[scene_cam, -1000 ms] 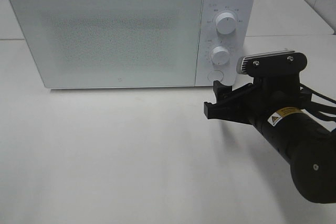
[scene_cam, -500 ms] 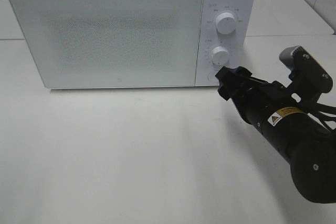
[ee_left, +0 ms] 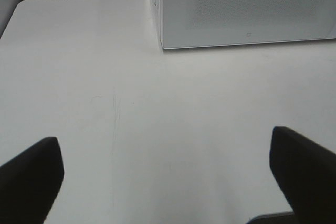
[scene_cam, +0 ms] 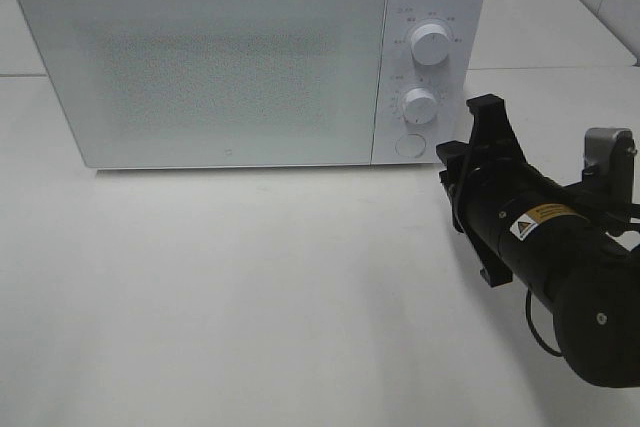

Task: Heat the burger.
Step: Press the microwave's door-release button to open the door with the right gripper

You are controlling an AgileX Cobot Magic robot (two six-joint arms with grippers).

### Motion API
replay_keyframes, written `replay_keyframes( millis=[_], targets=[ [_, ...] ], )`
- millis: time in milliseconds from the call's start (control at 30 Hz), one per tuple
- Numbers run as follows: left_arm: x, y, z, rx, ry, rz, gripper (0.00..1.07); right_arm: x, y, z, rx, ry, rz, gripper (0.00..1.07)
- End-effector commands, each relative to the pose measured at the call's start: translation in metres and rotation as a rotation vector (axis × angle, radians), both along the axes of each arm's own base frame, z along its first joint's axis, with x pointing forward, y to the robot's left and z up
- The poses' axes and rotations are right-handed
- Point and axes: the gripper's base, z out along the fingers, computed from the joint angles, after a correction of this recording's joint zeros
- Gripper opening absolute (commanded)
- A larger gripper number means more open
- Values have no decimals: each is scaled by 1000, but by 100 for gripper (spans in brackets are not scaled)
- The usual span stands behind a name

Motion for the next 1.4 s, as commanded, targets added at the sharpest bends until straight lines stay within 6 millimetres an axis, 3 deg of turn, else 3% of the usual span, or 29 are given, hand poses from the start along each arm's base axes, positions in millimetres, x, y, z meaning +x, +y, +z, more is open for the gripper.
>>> replay_keyframes(
  millis=[33,67,133,567,1067,1400],
  targets=[
    [-2,0,0,-7,-29,5,100,1,0,1,106,19,-52,7],
    [-2,0,0,-7,-29,5,100,0,-1,-2,132,53,-83,1],
    [-2,0,0,-7,-29,5,100,0,-2,-3,140,66,-101,0],
    [-2,0,0,-7,-29,5,100,6,0,-16,172,120,-172,0],
    [-2,0,0,-7,-29,5,100,45,28,-27,195,126,-251,0],
    [-2,0,0,-7,-29,5,100,73,35,-33,157,123,-265,0]
  ],
)
